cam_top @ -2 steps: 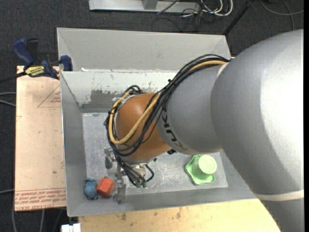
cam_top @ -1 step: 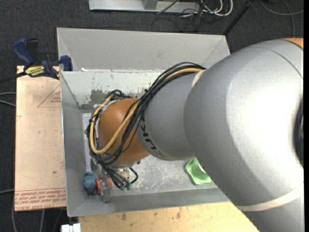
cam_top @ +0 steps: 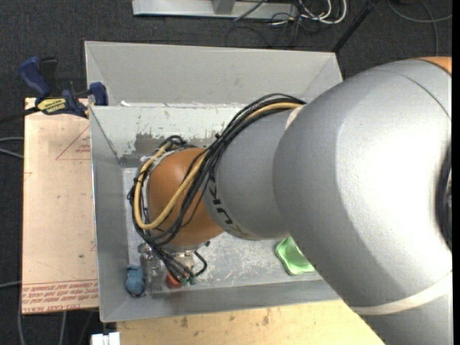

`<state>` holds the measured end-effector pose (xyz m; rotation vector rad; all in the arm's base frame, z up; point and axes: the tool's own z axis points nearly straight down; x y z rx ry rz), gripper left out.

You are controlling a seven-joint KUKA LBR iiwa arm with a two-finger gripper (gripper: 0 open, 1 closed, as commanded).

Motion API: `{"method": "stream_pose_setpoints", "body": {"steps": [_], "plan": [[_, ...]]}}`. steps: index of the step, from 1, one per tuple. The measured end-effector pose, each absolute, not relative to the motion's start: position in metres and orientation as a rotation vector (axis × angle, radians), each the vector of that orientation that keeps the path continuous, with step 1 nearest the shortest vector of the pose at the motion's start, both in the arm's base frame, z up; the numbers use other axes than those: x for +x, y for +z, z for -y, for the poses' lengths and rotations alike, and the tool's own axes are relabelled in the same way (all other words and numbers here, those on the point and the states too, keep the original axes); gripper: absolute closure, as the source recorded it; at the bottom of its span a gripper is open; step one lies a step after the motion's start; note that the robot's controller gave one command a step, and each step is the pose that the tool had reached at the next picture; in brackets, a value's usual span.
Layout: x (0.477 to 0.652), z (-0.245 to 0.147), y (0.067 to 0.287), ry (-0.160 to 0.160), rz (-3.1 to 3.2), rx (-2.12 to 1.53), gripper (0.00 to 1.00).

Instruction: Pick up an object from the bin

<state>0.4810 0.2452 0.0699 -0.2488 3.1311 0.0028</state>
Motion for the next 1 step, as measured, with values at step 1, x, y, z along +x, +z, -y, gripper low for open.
{"method": "stream_pose_setpoints", "body": {"steps": [1], "plan": [[0.5022,-0.2366,0.1557,0.005,-3.116,0.352,1.00]]}}
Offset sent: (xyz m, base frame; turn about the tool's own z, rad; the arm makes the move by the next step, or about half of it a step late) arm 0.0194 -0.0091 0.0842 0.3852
